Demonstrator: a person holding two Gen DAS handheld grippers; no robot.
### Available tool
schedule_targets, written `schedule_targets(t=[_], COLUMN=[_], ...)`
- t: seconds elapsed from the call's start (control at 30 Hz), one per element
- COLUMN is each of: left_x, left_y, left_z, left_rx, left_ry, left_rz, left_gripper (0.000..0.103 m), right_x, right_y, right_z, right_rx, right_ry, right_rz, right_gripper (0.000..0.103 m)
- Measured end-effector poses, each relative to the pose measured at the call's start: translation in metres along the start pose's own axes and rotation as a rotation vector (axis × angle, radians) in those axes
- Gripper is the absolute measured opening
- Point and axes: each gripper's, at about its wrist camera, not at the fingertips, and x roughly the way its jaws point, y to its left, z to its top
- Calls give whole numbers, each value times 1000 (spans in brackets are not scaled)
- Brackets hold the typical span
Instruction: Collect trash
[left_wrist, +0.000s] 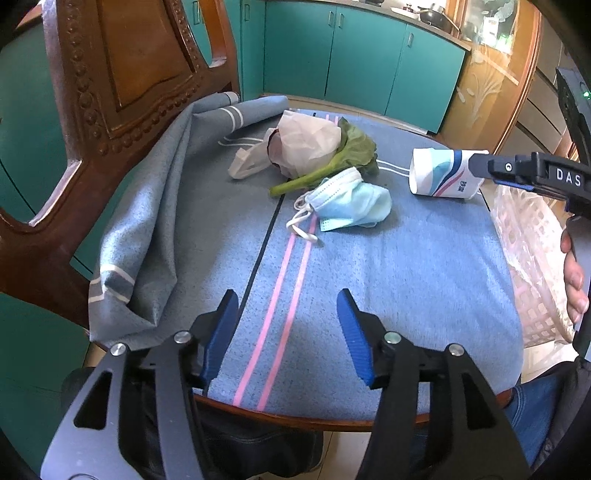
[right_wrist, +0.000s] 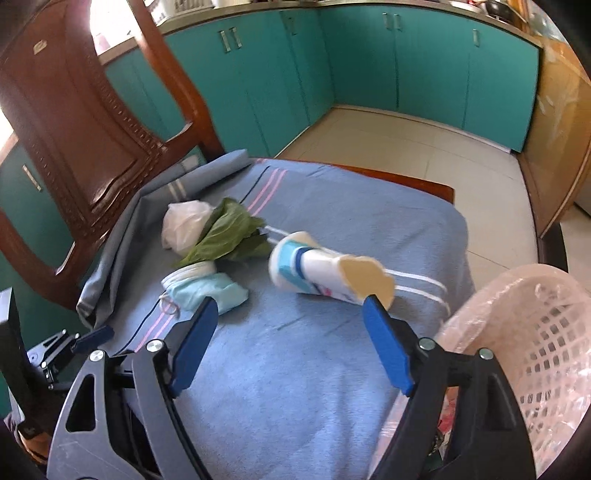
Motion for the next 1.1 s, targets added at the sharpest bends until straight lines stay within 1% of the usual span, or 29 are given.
schedule_targets(t=[0.03, 0.13, 0.17, 0.2, 0.23, 0.37, 0.4, 0.47, 0.53, 0.57, 0.6, 0.7, 0.77, 0.8, 0.87, 0.9, 0.93, 0.97, 1.0, 1.03, 1.1], left_x=[0, 1, 2, 3, 4, 3, 2, 3, 6, 5, 4, 0, 1, 2, 5, 7, 8, 7, 6, 5, 4], left_y=[0, -1, -2, -2, -3, -3, -2, 1, 3, 3, 3, 0, 0, 1, 5, 6, 8, 8, 7, 7, 4], left_z=[0, 0, 0, 0, -1, 0, 2, 10, 18, 23, 26, 28, 26, 25, 23, 23, 23, 24, 23, 25, 29], left_rx=[0, 1, 1, 0, -1, -4, -7, -23, -40, -56, -64, -63, -59, -61, -73, -78, -85, -89, -91, -91, -89], left_ry=[1, 4, 5, 8, 12, 10, 4, -13, -8, -17, -25, -38, -33, -28, -18, -14, -12, -14, -17, -22, -34], left_rz=[0, -2, -2, -2, -2, -1, -2, -11, -13, -23, -29, -35, -34, -32, -27, -25, -22, -22, -21, -23, -29], left_gripper=[58, 59, 61, 63, 63, 63, 65, 68, 68, 68, 68, 71, 71, 71, 71, 71, 71, 71, 71, 71, 71], right_x=[0, -3, -3, -2, 2, 26, 32, 45, 54, 59, 62, 69, 70, 70, 66, 64, 62, 60, 58, 56, 47], right_y=[-1, -3, -2, -3, -2, 4, 7, 15, 20, 23, 25, 28, 29, 30, 28, 26, 23, 23, 22, 21, 21], right_z=[0, -1, -1, 0, -1, -5, -8, -13, -17, -19, -20, -20, -22, -22, -21, -21, -20, -20, -19, -19, -19], right_rx=[2, -8, -20, -31, -43, -78, -92, -133, -166, -183, -193, -200, -207, -203, -178, -163, -141, -124, -111, -102, -92], right_ry=[-3, -37, -52, -58, -56, 31, 51, 91, 114, 125, 128, 131, 137, 136, 124, 127, 126, 120, 116, 111, 97], right_rz=[-8, -75, -102, -121, -140, -132, -136, -162, -187, -201, -205, -195, -171, -144, -89, -68, -45, -19, 5, 21, 45], right_gripper=[79, 79, 81, 85, 86, 86, 86, 86, 87, 87, 89, 89, 89, 89, 73, 63, 56, 53, 47, 43, 37])
